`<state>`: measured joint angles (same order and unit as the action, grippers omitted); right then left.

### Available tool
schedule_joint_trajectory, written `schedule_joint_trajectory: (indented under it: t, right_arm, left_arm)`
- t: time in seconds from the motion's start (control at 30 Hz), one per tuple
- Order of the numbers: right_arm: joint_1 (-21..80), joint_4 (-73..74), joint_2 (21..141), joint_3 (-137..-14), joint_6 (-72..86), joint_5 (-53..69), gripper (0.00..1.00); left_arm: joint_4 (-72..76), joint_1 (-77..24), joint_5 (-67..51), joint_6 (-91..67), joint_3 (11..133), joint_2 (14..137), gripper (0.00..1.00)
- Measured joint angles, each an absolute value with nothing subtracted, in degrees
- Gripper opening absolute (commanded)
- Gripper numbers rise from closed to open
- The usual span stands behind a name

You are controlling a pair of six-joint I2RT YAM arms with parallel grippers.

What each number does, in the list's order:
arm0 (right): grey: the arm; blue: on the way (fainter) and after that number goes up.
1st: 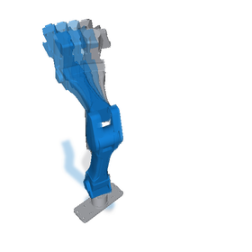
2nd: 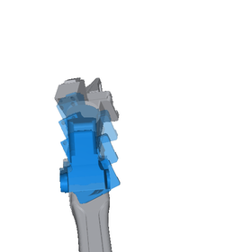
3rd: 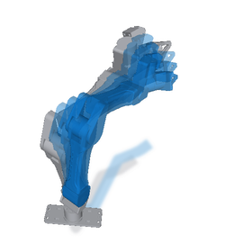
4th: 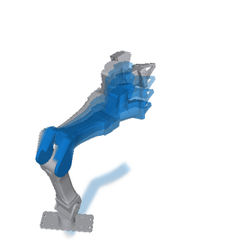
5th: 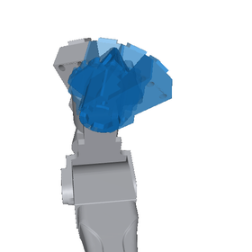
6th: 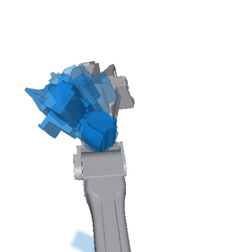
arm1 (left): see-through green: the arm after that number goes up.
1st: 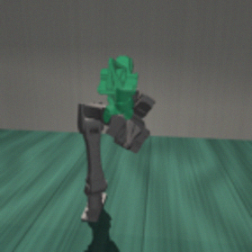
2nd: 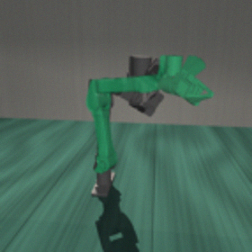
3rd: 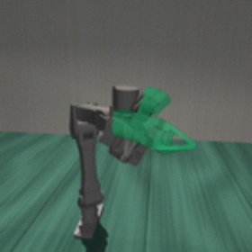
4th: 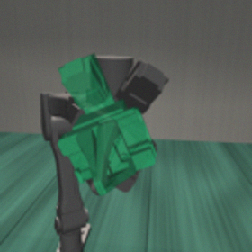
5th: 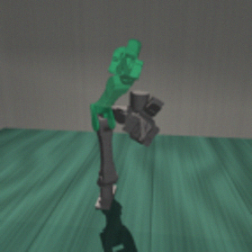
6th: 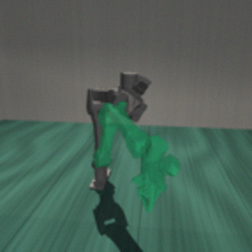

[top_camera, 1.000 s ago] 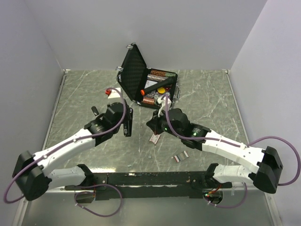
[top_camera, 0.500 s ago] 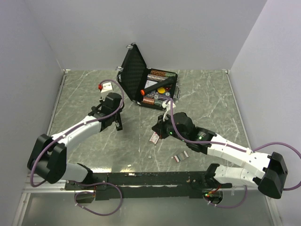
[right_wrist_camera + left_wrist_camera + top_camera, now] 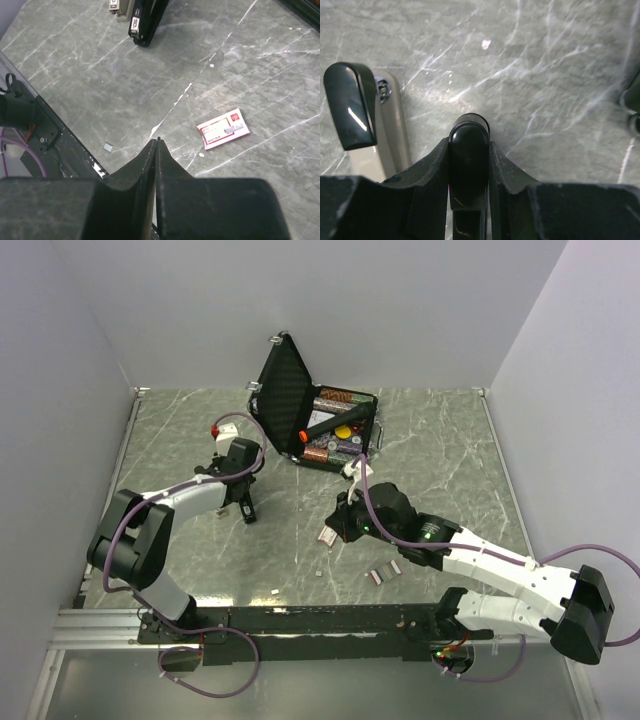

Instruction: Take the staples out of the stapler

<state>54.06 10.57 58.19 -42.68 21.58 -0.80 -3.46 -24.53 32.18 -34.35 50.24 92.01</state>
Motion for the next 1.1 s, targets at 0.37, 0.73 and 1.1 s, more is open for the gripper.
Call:
schedule_joint_trajectory:
  t: [0.37, 0.73, 1.1]
  right_arm:
    - [54.06, 11.44, 58.3, -42.63, 21.54, 1.34, 0.35]
    - [54.11, 13.21, 59.96, -42.83, 19.97, 4.51, 0.56]
    - [56.51, 14.7, 64.88, -42.87, 15.33, 9.96, 0.61]
  left_arm:
    - [-1.19, -24.36, 31.24, -35.4, 50.85, 92.64, 0.6]
    - [-0.73, -24.34, 26.79, -36.73, 49.39, 84.16, 0.66]
    - [-3.79, -24.34, 14.94, -39.46, 47.88, 71.42, 0.67]
